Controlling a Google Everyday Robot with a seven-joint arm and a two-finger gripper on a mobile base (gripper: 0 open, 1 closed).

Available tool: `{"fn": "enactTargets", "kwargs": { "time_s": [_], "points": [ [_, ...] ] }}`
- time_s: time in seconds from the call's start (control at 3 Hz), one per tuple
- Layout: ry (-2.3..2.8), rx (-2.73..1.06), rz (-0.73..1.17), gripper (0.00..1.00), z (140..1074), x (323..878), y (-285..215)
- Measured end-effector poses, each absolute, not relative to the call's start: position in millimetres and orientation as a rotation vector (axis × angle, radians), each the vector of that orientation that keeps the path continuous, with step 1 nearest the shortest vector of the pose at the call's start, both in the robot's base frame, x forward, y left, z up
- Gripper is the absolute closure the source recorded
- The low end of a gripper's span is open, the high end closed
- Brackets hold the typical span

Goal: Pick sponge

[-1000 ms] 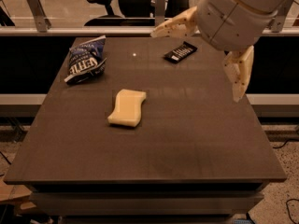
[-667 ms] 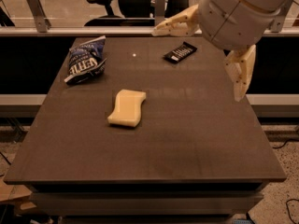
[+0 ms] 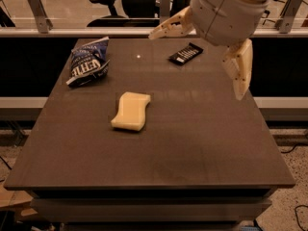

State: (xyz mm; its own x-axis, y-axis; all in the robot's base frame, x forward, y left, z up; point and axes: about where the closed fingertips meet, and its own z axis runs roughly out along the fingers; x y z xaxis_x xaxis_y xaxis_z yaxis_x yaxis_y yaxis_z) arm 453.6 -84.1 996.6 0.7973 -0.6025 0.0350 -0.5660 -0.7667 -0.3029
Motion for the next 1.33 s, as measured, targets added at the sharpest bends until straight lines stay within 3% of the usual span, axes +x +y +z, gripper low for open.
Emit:
{"fn": "enactTargets", "kwargs": {
  "time_s": [1.33],
  "points": [
    [0.777,-2.807,-0.128,0.00,919.8,476.9,-35.4]
  ]
}}
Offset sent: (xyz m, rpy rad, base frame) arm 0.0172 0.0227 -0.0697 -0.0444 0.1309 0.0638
